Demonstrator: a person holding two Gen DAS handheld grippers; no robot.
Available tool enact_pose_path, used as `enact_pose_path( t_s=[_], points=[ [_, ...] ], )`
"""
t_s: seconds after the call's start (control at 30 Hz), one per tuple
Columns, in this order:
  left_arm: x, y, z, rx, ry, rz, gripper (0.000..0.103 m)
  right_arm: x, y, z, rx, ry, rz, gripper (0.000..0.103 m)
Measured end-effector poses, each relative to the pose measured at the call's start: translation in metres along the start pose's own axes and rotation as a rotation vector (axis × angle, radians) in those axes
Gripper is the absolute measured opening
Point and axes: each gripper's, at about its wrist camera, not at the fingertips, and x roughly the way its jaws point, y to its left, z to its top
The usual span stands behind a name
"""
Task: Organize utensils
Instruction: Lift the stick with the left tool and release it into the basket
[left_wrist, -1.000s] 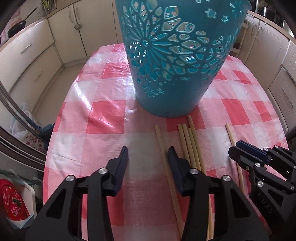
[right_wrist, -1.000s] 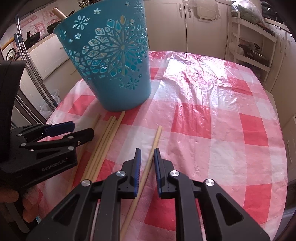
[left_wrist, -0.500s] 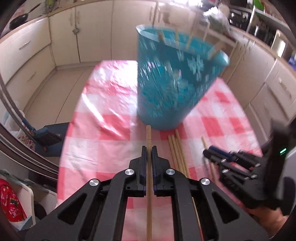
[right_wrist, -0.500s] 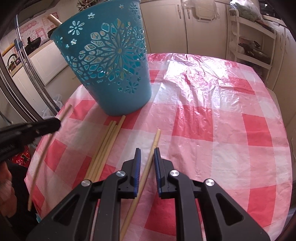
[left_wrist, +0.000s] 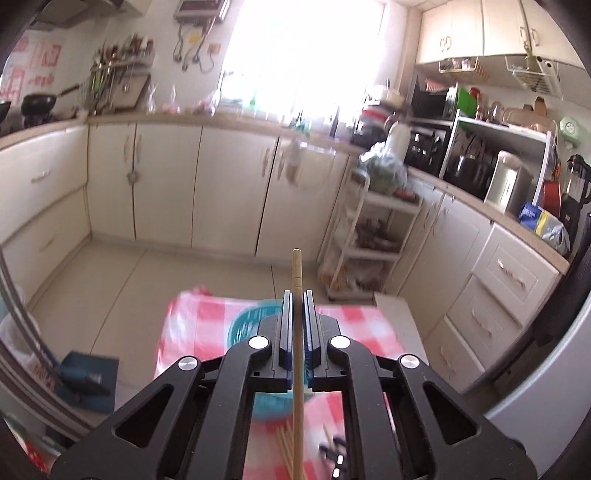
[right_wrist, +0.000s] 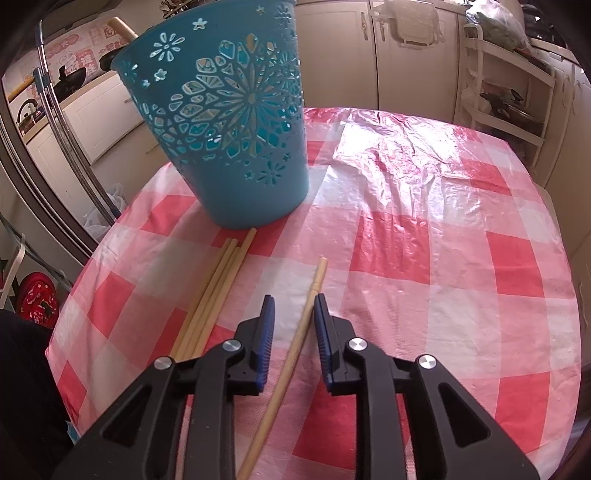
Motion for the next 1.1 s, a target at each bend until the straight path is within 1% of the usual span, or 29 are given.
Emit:
enact_pose_path(
  t_s=[0.07, 0.17, 0.23, 0.37, 0.5, 0.67, 0.77, 0.97, 1.1],
  points=[
    [0.010, -0.004, 0.014, -0.007, -0.040, 0.009, 0.005, 0.000, 0.000, 0.000, -0.002, 0.001, 0.008, 0.026],
    [0.030, -0.013, 0.028, 0.000, -0.101, 0.032, 0.005, 0.000, -0.003, 0.000, 0.011, 0.000, 0.026, 0.027],
    [0.040, -0.015, 0.035, -0.002, -0.127, 0.050, 0.005, 0.001, -0.008, 0.001, 0.034, -0.001, 0.048, 0.027],
    [0.064, -0.015, 0.044, -0.016, -0.159, 0.085, 0.005, 0.001, -0.012, 0.002, 0.052, -0.003, 0.067, 0.027],
    [0.086, -0.011, 0.042, -0.023, -0.167, 0.105, 0.005, 0.001, -0.014, 0.002, 0.055, -0.003, 0.073, 0.027],
    [0.111, -0.005, 0.026, -0.023, -0.149, 0.137, 0.005, 0.002, -0.019, 0.003, 0.081, -0.004, 0.101, 0.027],
    [0.119, -0.002, 0.013, -0.018, -0.129, 0.151, 0.005, 0.002, -0.020, 0.003, 0.088, -0.005, 0.109, 0.027],
    [0.128, -0.001, -0.012, 0.013, -0.038, 0.156, 0.005, 0.001, -0.020, 0.003, 0.090, -0.005, 0.109, 0.027],
    [0.122, 0.003, -0.024, 0.012, 0.023, 0.167, 0.006, 0.001, -0.018, 0.003, 0.085, -0.005, 0.104, 0.027]
  ],
)
